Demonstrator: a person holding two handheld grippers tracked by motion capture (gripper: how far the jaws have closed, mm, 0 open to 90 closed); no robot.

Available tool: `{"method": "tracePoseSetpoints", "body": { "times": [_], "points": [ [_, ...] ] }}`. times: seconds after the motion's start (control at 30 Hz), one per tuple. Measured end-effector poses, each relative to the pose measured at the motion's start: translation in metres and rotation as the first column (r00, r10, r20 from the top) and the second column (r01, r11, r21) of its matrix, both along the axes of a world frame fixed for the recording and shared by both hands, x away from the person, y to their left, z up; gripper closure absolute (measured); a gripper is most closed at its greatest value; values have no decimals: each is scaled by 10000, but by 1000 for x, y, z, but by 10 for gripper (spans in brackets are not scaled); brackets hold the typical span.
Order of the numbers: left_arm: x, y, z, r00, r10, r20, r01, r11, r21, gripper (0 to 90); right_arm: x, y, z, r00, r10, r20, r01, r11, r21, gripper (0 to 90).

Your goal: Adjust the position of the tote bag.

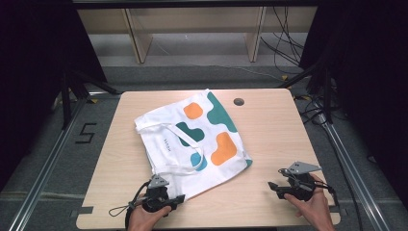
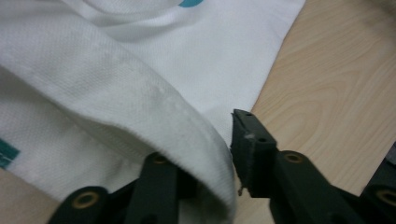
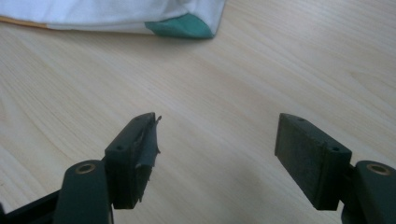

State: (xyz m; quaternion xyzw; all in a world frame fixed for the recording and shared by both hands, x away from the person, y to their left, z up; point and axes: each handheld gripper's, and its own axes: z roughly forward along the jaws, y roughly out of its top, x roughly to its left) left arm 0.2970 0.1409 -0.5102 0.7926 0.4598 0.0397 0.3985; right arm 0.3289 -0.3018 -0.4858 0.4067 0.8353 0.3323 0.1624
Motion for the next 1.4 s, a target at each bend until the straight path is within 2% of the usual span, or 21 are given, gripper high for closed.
{"method": "tracePoseSetpoints", "body": {
  "times": [0.03, 0.1, 0.23, 0.33, 0.37, 0.4, 0.47, 0.57, 0.6, 0.73, 0.8, 0.83, 0.9, 0.93, 0.97, 1.1, 1.27, 1.3, 1.33, 1.37, 1.4],
  "points": [
    [0, 1, 1, 9997, -244, 56, 244, 9997, 99, 735, 0, 0, 0, 10000, -20, 60, 19, 10000, 57, 309],
    [-2, -1, 2, 9993, -240, 300, 241, 9997, -44, 757, 1, 0, 0, 10000, 26, 74, -26, 9999, 112, 310],
    [-3, -3, 3, 9975, -614, 346, 614, 9981, -8, 783, 2, 5, 2, 9998, 178, -2, -178, 9971, 734, 341],
    [-5, -12, 3, 9954, -806, 515, 807, 9967, 10, 788, 3, 15, 4, 9998, 186, -4, -186, 9988, 452, 357],
    [-6, -17, 3, 9943, -906, 569, 909, 9958, -43, 789, 6, 16, 5, 9984, 482, 288, -488, 9986, 190, 374],
    [-7, -21, 3, 9920, -1105, 614, 1103, 9939, 64, 789, 7, 19, 6, 9984, 532, 186, -540, 9975, 463, 396],
    [-7, -28, 2, 9906, -1239, 573, 1238, 9923, 58, 789, 12, 23, 6, 9974, 651, 293, -657, 9977, 188, 398],
    [-7, -40, 1, 9864, -1558, 518, 1557, 9878, 72, 788, 17, 29, 8, 9982, 577, 135, -581, 9977, 339, 429],
    [-7, -45, 1, 9862, -1573, 519, 1577, 9875, -33, 786, 20, 30, 8, 9975, 615, 334, -624, 9977, 258, 431],
    [-6, -64, -1, 9801, -1927, 476, 1930, 9812, -11, 775, 26, 34, 8, 9979, 633, 145, -639, 9968, 487, 446],
    [-5, -75, -1, 9773, -2073, 446, 2077, 9782, -55, 765, 28, 33, 8, 9970, 711, 315, -725, 9964, 442, 447],
    [-3, -81, -2, 9719, -2296, 522, 2292, 9733, 134, 760, 27, 33, 8, 9982, 570, 208, -578, 9973, 446, 445],
    [-2, -93, -2, 9706, -2332, 594, 2332, 9724, 74, 757, 26, 32, 9, 9988, 423, 229, -435, 9975, 559, 439],
    [-1, -98, -1, 9630, -2620, 636, 2607, 9650, 285, 754, 28, 29, 10, 9973, 688, 253, -699, 9965, 463, 436],
    [-1, -106, -1, 9695, -2378, 594, 2384, 9712, -22, 752, 28, 29, 11, 9978, 585, 302, -599, 9970, 495, 437],
    [6, -127, -2, 9573, -2783, 783, 2771, 9605, 260, 749, 27, 25, 14, 9985, 455, 293, -464, 9984, 331, 431],
    [11, -161, -4, 9583, -2671, 1020, 2677, 9635, 73, 741, 28, 17, 16, 9979, 313, 573, -339, 9984, 453, 429],
    [12, -166, -4, 9538, -2783, 1137, 2776, 9604, 219, 736, 29, 13, 17, 9975, 293, 648, -325, 9983, 486, 429],
    [14, -167, -3, 9453, -3070, 1099, 3033, 9516, 489, 734, 29, 11, 17, 9979, 154, 625, -188, 9983, 544, 429],
    [15, -174, -4, 9545, -2789, 1053, 2788, 9602, 156, 734, 30, 10, 16, 9984, 117, 554, -149, 9982, 575, 429],
    [17, -177, -5, 9526, -2824, 1134, 2811, 9593, 278, 732, 31, 8, 16, 9990, 94, 430, -118, 9983, 577, 429]
  ]
}}
